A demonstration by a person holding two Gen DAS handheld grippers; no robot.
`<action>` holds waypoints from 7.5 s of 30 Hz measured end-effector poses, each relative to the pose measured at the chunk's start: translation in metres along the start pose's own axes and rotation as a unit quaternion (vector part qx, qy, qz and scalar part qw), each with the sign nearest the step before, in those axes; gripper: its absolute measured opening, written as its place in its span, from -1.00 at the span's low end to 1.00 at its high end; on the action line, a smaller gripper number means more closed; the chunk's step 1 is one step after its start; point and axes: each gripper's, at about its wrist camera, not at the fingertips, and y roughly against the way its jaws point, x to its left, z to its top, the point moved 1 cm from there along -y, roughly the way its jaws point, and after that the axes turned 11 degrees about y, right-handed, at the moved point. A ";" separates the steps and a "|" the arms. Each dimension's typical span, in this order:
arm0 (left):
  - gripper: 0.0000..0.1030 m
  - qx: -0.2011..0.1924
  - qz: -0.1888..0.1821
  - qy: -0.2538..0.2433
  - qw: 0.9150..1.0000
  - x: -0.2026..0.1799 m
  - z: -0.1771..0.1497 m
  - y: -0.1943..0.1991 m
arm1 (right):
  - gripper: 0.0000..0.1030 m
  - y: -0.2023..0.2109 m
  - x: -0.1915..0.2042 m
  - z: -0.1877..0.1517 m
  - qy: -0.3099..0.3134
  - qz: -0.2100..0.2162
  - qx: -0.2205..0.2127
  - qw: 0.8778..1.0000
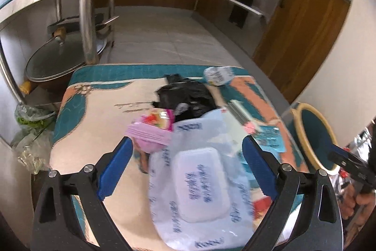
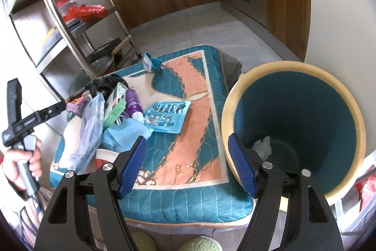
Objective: Collect trash
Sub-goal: 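Move both tools back to the table and grasp the pink wrapper with the left tool, then grasp the red-printed paper cup with the right tool while the left holds the wrapper, then carry the paper cup and pink wrapper over the teal bin with both tools, then open both tools to drop the cup and wrapper into the bin, then return both tools to the table and grasp the Kabu wipe pack with the left tool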
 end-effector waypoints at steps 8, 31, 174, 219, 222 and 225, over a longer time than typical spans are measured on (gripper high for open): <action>0.62 0.031 -0.010 0.059 0.998 0.030 0.018 -0.033 | 0.41 -0.008 0.006 -0.001 0.011 -0.001 0.013 1.000; -0.76 -0.043 -0.027 0.092 0.994 0.043 0.021 0.006 | 0.41 -0.027 0.059 -0.020 0.026 0.080 0.040 0.996; 0.87 0.007 -0.166 -0.101 0.981 -0.200 -0.073 0.008 | 0.18 0.039 -0.109 -0.043 -0.221 -0.029 -0.055 0.973; 0.14 0.087 0.098 -0.187 0.974 -0.065 -0.120 -0.018 | 0.40 -0.021 0.013 -0.009 -0.079 0.053 0.015 0.995; -0.25 0.078 0.082 -0.171 0.979 -0.061 -0.115 -0.008 | 0.40 -0.024 0.017 -0.010 -0.076 0.059 0.021 0.995; -0.82 0.053 0.077 -0.174 0.980 -0.063 -0.111 0.007 | 0.39 -0.029 0.020 -0.012 -0.075 0.066 0.028 0.995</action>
